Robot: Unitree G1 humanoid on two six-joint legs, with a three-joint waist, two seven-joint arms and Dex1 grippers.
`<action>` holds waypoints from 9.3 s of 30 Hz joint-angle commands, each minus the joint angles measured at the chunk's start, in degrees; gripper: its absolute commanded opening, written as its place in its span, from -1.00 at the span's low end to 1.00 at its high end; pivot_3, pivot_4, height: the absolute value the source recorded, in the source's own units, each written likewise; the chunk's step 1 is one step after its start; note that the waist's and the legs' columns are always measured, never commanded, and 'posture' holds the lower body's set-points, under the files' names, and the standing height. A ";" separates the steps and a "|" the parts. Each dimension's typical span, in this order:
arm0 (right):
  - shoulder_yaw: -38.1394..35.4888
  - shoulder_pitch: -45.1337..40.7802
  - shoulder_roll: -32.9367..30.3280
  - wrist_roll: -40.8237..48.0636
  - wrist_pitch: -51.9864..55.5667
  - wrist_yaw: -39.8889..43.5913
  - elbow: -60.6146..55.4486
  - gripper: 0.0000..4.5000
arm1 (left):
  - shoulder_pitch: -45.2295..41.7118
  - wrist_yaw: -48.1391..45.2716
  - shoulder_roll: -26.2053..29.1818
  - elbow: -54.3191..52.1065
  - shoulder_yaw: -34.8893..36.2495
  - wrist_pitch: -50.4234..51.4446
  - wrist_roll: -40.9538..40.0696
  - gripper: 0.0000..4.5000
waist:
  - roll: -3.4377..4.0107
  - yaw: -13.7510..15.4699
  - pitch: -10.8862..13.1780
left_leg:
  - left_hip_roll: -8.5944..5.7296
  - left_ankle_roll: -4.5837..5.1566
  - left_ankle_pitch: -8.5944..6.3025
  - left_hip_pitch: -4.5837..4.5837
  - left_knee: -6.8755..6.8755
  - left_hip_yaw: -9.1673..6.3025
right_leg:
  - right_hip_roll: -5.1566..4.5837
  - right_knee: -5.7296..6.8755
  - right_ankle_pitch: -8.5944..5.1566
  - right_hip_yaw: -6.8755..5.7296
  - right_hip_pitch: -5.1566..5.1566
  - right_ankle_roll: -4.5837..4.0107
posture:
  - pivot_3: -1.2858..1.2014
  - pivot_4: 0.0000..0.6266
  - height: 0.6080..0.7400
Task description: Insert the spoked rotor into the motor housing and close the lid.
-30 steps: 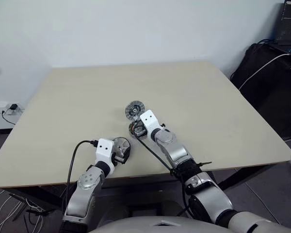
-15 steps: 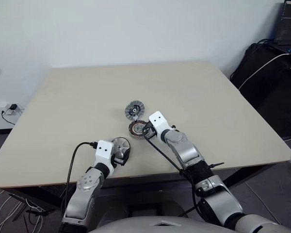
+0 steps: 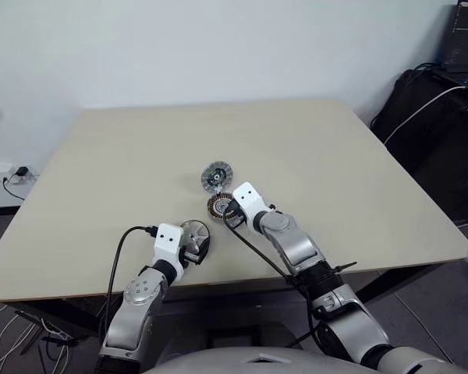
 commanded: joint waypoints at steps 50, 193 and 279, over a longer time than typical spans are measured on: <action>-1.55 -8.88 4.49 -0.25 -10.26 -2.03 17.76 -0.98 | -0.99 1.16 -0.21 -0.90 0.74 -2.14 -0.09 1.00 | 0.01 -0.11 -0.02 | -0.01 -0.04 0.02 0.05 0.00 0.00 | 0.01 0.03 0.14 -0.06 0.01 -0.23 | 0.03 -1.00 1.00; -7.78 25.75 -4.43 14.12 -12.47 1.08 -31.32 -1.00 | -15.58 1.33 -15.28 11.34 14.59 22.75 -58.97 -0.82 | -0.66 1.76 0.67 | 0.00 -0.19 -0.21 -0.13 0.27 -0.08 | 0.01 -0.54 -0.06 -0.10 0.34 0.25 | 0.03 -1.00 1.00; -7.39 25.24 -3.78 14.34 -12.36 -0.04 -30.72 -1.00 | -14.71 -1.31 -11.69 10.10 7.39 13.84 -31.69 1.00 | -0.68 1.75 0.62 | -0.04 -0.05 -0.26 -0.06 0.41 -0.08 | 0.01 -0.51 0.14 0.00 0.46 0.42 | 0.03 -1.00 1.00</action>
